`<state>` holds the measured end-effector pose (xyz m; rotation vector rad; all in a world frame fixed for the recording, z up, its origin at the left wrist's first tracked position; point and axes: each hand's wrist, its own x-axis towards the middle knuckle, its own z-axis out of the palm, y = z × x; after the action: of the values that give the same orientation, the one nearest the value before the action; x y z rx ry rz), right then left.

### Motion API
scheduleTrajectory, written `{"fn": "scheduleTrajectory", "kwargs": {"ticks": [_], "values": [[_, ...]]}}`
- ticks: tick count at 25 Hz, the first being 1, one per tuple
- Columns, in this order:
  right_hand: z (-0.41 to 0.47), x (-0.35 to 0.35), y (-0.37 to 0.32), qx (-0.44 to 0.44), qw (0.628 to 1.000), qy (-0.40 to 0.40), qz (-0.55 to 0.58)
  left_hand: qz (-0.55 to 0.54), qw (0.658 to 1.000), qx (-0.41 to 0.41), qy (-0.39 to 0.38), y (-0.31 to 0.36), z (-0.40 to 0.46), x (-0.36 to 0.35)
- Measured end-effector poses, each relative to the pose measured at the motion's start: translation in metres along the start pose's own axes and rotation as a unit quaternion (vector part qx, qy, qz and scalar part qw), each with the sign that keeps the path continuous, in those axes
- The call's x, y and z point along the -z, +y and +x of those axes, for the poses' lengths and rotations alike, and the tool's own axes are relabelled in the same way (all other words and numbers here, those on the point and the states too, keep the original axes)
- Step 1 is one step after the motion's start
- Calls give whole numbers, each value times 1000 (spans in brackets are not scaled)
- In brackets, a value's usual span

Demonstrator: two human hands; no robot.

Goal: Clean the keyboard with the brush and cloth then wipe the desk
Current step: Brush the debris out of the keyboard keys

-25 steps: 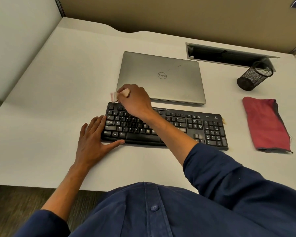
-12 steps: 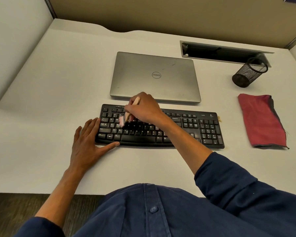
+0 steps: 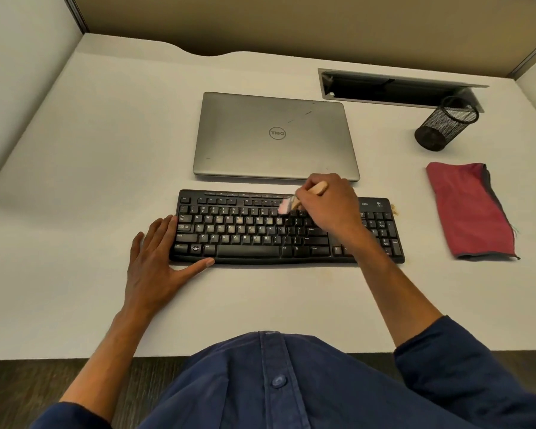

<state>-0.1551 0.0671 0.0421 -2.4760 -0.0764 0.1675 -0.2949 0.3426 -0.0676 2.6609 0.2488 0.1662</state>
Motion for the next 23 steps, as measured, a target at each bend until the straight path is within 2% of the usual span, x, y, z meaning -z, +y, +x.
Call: {"fn": "scheduleTrajectory", "kwargs": {"ticks": [3,8,15,20,23], "values": [[-3,18,12,-25,998,-53,20,2,1000,-2,2,0,0,0],[3,38,27,-26,997,64,-23,7,1000,-5,1,0,0,0],[-9,49,47,-16,997,28,-68,4,1000,-1,-4,-1,0,-1],[-12,64,47,-36,993,-48,-104,7,1000,-2,-3,0,0,0],[-5,70,45,-23,994,38,-101,10,1000,-5,-3,0,0,-1]]}}
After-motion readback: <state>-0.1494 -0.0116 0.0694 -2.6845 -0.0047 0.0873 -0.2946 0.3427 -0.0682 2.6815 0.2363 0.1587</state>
